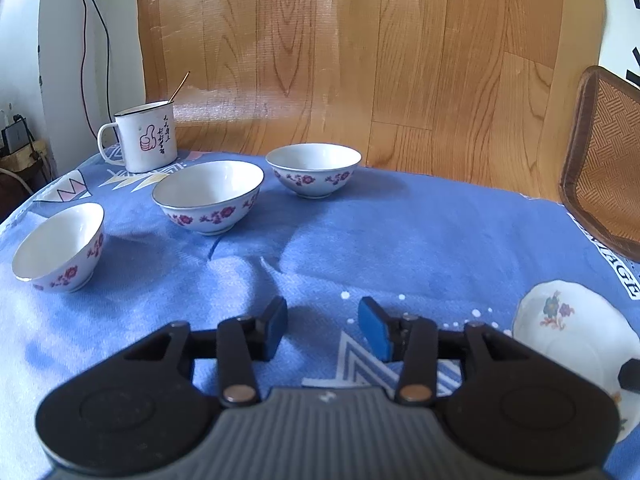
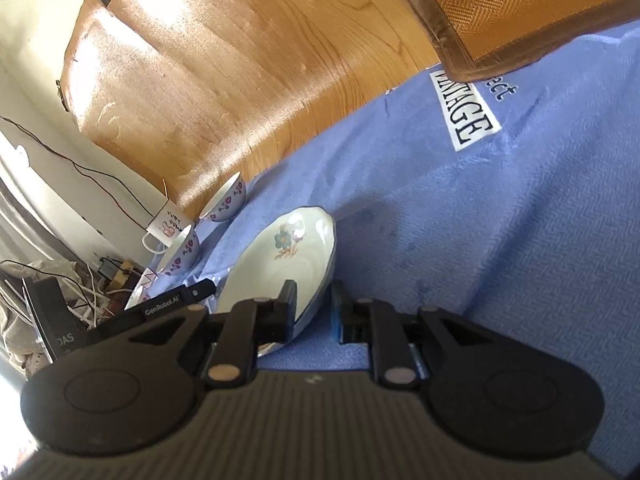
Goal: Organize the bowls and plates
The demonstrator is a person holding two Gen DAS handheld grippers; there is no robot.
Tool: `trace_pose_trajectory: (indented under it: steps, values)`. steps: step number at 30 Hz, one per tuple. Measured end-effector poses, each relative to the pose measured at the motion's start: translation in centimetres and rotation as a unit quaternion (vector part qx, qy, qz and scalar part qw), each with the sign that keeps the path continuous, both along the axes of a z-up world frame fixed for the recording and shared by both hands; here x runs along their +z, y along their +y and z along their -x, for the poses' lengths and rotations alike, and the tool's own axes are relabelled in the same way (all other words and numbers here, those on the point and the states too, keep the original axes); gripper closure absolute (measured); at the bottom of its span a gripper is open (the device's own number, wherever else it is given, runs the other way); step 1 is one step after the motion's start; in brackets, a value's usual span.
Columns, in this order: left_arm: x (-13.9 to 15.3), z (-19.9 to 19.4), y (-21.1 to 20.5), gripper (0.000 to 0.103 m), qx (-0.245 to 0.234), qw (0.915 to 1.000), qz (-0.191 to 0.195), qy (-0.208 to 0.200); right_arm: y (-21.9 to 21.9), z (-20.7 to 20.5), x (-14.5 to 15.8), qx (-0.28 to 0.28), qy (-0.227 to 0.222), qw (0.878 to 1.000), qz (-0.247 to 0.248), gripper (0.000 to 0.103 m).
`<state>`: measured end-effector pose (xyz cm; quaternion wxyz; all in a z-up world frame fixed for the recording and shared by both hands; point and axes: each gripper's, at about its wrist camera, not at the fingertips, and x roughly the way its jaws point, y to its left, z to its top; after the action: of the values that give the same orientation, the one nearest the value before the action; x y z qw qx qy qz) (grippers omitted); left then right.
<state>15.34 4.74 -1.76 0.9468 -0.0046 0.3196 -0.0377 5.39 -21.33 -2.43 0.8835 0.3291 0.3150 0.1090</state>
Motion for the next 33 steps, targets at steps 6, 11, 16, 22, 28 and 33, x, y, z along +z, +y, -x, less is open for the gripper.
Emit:
trace_pose_trajectory:
  steps: [6, 11, 16, 22, 28, 33]
  values:
    - [0.0, 0.0, -0.2, 0.061, -0.001, 0.9999, -0.010, 0.001, -0.4, 0.1, -0.2, 0.003, -0.003, 1.000, -0.001, 0.083]
    - [-0.1, 0.0, -0.3, 0.061, -0.002, 0.9999, -0.016, 0.001, -0.8, 0.4, -0.3, 0.000, -0.009, 1.000, -0.010, 0.081]
    - [0.0, -0.1, -0.4, 0.061, -0.002, 0.9998, -0.021, 0.002, -1.4, 0.6, -0.4, -0.007, -0.016, 1.000, -0.026, 0.080]
    - [0.0, 0.0, -0.5, 0.060, -0.001, 0.9997, -0.024, 0.002, -0.9, 0.8, -0.1, -0.005, -0.023, 1.000, -0.012, 0.076]
    - [0.0, -0.1, -0.5, 0.060, -0.002, 0.9997, -0.025, 0.002, -0.8, 0.8, -0.1, -0.004, -0.025, 1.000, -0.006, 0.075]
    - [0.0, 0.0, -0.4, 0.059, -0.003, 0.9998, -0.022, 0.003, -0.6, 0.8, 0.0, -0.004, -0.028, 1.000, 0.001, 0.074]
